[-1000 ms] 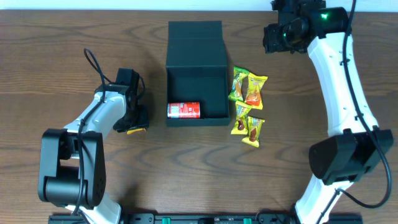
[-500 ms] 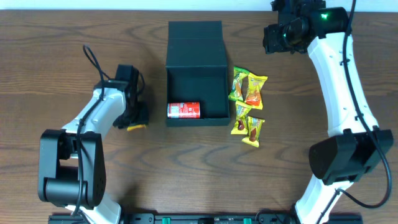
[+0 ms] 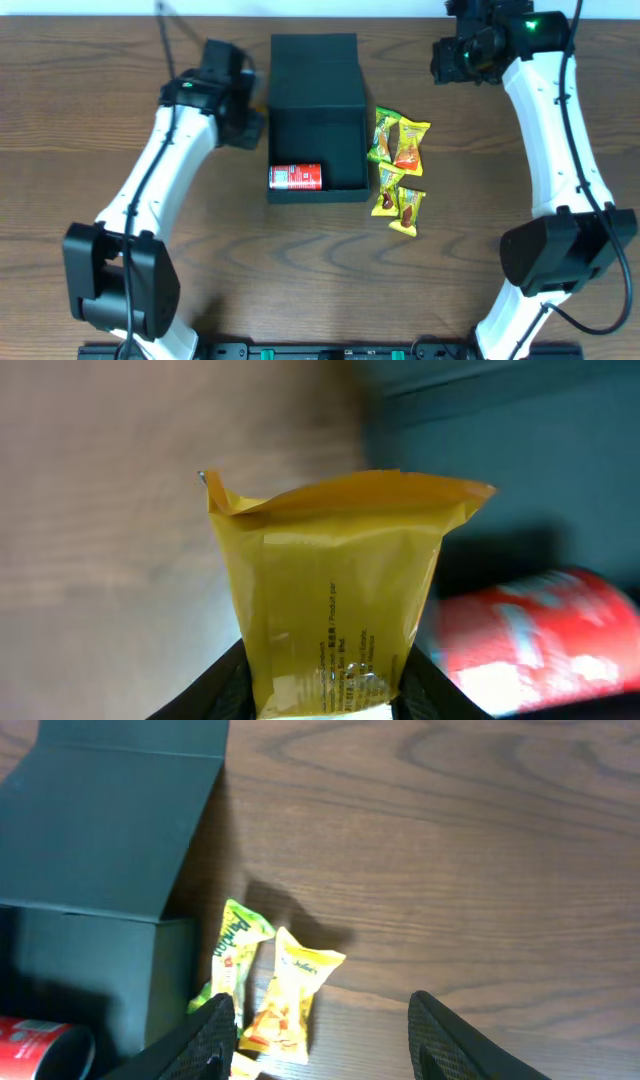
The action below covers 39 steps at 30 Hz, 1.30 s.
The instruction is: Pack container
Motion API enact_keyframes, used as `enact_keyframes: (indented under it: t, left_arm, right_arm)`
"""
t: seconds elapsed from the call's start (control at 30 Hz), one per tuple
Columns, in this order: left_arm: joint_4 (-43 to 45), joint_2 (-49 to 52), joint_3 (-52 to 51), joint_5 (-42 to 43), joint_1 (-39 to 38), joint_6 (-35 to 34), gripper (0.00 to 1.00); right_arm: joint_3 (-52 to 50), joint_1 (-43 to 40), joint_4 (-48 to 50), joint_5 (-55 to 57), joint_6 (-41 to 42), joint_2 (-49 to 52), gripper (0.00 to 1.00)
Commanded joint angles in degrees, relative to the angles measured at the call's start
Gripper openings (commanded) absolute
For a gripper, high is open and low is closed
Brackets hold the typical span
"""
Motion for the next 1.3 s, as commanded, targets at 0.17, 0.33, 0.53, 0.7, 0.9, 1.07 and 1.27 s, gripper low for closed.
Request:
enact_keyframes:
  t: [0.17,0.33,0.53,0.7,0.9,1.07,1.27]
  left_arm:
    - [-0.3,-1.0,2.6,3.1,-12.1,27.1,0.45]
    - [-0.4,-1.0,2.6,3.5,-16.4,35.2,0.47]
    - [2.1,-0.7,2.6,7.3,-17.6,40.4,0.42]
    - [2.5,-0.5,2.6,5.0,-17.4,39.4,0.50]
    - [1.1,-0.5,2.6,-6.0,-17.4,39.0,0.74]
    - [4.0,-0.7,2.6,-9.4,-17.3,26.8,0.69]
    - [6.1,-1.6,4.8,-10.5,-14.1,9.0,0.65]
  right_arm:
    - [1.1,-2.3,-0.2,-0.2,-3.4,-1.0,0.59]
    - [1.1,-5.8,-0.5,-0.3,-3.4,-1.3,0.59]
    - [1.1,-10.1,-0.7,-3.0,-3.4,-2.5,0.60]
    - [1.1,-12.1,-1.3,-5.4,-3.4,-2.8,0.61]
    - [1.1,-12.5,-1.6,-5.4,-3.4,-2.8,0.64]
    - [1.1,-11.9,-1.8,-9.1,-5.2,-2.8,0.66]
    - [1.0,-7.3,-1.8,-13.9,-10.4,-2.7,0.63]
